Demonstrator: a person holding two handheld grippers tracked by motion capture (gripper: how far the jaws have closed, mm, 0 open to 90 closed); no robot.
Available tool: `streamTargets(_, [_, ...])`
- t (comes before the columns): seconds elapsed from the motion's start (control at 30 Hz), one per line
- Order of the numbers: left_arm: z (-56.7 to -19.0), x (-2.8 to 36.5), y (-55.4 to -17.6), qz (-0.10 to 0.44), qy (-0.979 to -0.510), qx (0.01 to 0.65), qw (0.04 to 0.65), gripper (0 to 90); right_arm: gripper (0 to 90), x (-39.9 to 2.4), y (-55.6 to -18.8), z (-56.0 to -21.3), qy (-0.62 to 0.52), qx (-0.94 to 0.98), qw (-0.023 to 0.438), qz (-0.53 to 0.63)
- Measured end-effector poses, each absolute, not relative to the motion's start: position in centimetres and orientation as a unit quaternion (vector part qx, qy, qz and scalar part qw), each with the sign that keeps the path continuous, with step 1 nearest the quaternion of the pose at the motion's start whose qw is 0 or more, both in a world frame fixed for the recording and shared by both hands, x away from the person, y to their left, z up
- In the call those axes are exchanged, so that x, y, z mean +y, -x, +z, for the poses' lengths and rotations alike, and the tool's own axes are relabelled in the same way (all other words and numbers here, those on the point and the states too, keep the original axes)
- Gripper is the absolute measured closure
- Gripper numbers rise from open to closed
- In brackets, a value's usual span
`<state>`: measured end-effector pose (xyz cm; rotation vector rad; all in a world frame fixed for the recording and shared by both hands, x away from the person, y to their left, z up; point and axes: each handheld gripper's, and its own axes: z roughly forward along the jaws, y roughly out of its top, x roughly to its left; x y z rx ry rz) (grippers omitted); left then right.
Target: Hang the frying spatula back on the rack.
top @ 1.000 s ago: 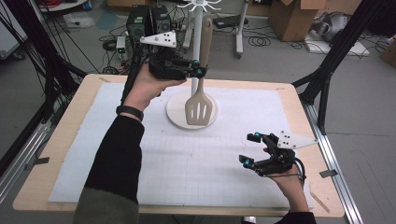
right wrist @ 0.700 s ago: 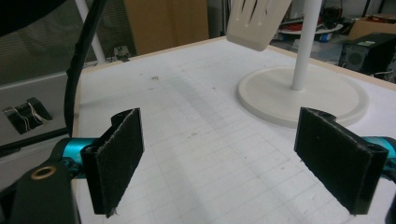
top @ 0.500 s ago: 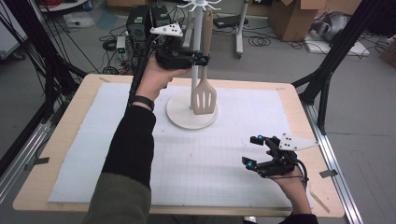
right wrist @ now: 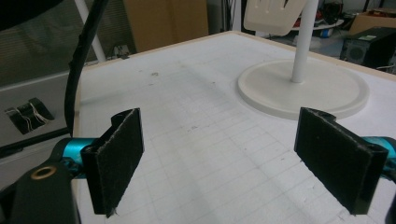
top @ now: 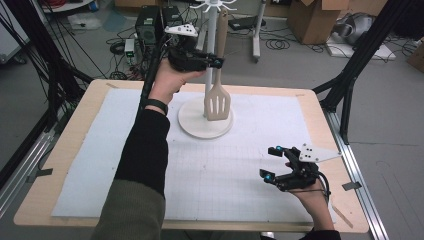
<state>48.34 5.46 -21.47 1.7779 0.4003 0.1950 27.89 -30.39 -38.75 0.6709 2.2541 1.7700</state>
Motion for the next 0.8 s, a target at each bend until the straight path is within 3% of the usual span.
streamTargets(0.47, [-22.0,5.5,-49.0,0.091,-0.762,0.200,0.610,74.6,14.9,-30.6,-27.9,-38.8,-0.227,0.760,0.097,0.601])
streamTargets(0.57, [-22.4,5.7,-49.0,0.085,-0.753,0.213,0.616,66.8,15.0,-30.6,-27.8,-38.8,-0.227,0.759,0.101,0.602])
streamTargets(0.63, [-22.6,5.7,-48.7,0.093,-0.751,0.219,0.616,51.9,15.0,-30.7,-27.7,-38.7,-0.228,0.756,0.102,0.605])
streamTargets(0.7, [-22.9,6.0,-48.4,0.090,-0.754,0.225,0.611,46.7,15.0,-30.7,-27.7,-38.7,-0.227,0.755,0.101,0.606])
streamTargets(0.8, [-23.5,6.4,-47.4,0.091,-0.763,0.237,0.595,30.2,15.0,-30.8,-27.6,-38.8,-0.228,0.754,0.100,0.608])
